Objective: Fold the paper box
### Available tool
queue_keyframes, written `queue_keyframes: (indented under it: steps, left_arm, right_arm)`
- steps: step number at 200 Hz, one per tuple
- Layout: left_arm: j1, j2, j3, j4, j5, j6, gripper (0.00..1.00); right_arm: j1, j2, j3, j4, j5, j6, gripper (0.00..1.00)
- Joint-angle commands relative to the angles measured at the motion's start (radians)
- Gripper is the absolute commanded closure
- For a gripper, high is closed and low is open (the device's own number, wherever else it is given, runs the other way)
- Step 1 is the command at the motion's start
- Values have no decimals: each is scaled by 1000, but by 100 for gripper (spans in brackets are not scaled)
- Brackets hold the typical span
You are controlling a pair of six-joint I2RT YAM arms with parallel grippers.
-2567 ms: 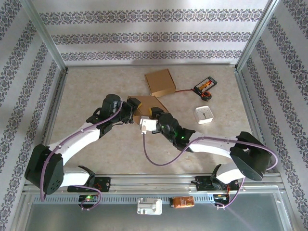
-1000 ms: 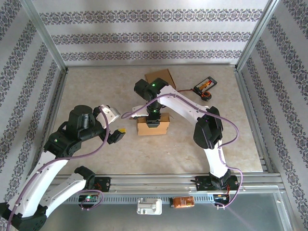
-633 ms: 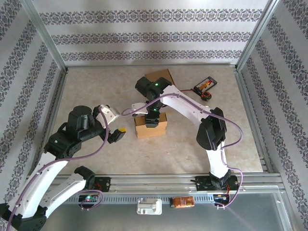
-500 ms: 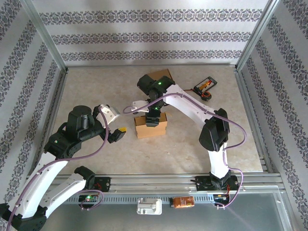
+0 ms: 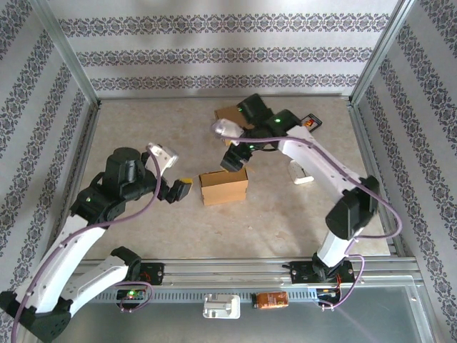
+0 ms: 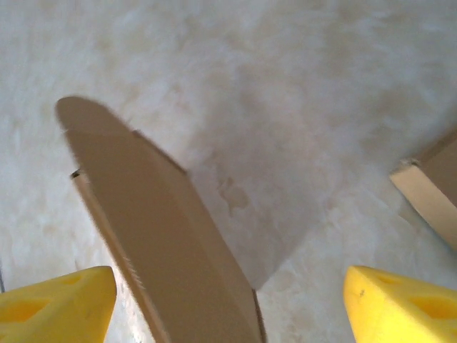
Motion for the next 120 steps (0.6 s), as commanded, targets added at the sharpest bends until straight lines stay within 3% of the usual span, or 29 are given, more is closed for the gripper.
queue_keyframes:
  steps: [1, 47, 86, 120]
  left_arm:
    - [7, 42, 46, 45, -57, -209, 0]
    - [28, 143, 110, 30, -84, -331, 0]
    - [44, 183, 134, -93, 45, -281, 0]
    - [46, 183, 120, -192, 95, -235, 0]
  right_arm:
    - [-83, -113, -135, 230, -69, 333, 18]
    - [-263, -365, -456, 453, -151, 581, 18]
    - [-317, -606, -760, 658, -95, 484, 2]
    - [-315, -661, -882, 754, -255, 424, 2]
